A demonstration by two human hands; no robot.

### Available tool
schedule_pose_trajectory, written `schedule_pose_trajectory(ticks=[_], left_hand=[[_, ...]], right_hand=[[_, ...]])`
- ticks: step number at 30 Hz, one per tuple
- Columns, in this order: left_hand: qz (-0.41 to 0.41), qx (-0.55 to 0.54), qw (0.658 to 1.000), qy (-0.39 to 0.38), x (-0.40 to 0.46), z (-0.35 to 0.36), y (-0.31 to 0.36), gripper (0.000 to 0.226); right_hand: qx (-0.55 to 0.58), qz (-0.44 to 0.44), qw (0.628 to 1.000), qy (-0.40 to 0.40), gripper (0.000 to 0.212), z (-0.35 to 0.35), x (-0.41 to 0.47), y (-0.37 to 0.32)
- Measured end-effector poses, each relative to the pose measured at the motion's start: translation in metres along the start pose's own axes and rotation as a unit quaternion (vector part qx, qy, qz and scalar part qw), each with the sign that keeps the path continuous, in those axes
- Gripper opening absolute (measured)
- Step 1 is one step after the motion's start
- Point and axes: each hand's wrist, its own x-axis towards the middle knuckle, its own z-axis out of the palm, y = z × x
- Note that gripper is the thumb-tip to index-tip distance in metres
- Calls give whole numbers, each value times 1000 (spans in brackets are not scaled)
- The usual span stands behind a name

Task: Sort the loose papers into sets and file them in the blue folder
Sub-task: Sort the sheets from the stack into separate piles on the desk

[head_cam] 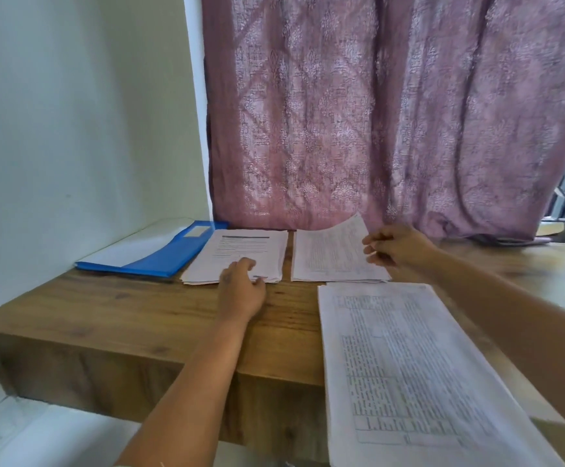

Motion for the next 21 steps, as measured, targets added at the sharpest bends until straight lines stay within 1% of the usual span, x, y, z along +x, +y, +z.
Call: schedule_pose_trajectory(ticks=[1, 3, 4, 5, 7, 9, 10, 12, 15, 18, 21], left_hand=[[-2, -32, 999, -21, -7, 5, 11, 38], [-17, -81, 994, -75, -22, 20, 34, 39], [-23, -93, 989, -111, -29, 29, 45, 42], [-27, -96, 984, -149, -36, 37, 55, 46], [-24, -88, 970, -224, -45, 51, 69, 48], [-3, -64, 964, -258, -45, 62, 75, 51], [13, -44, 966, -253, -43, 66, 75, 53], [33, -18, 975, -218, -38, 69, 72, 58], [12, -64, 984, -168, -35, 67, 65, 59], [-14, -119, 983, -136, -35, 59, 60, 46], [8, -123, 986, -114, -37, 55, 59, 31]], right_hand=[[-85, -10, 996, 18, 20, -17, -4, 14], [-251, -5, 966, 54, 23, -45, -10, 44], [-286, 10, 956, 69, 21, -55, -14, 60], [-294, 27, 952, 76, 21, -61, -20, 74], [-250, 72, 962, 86, 31, -64, -32, 95], [-184, 95, 972, 111, 40, -63, -39, 104], [-153, 93, 977, 119, 42, -64, -40, 107], [-99, 84, 985, 112, 44, -65, -41, 109], [-71, 73, 991, 87, 40, -67, -44, 110], [-21, 62, 995, 75, 32, -69, -43, 113], [19, 52, 996, 64, 30, -70, -40, 119]])
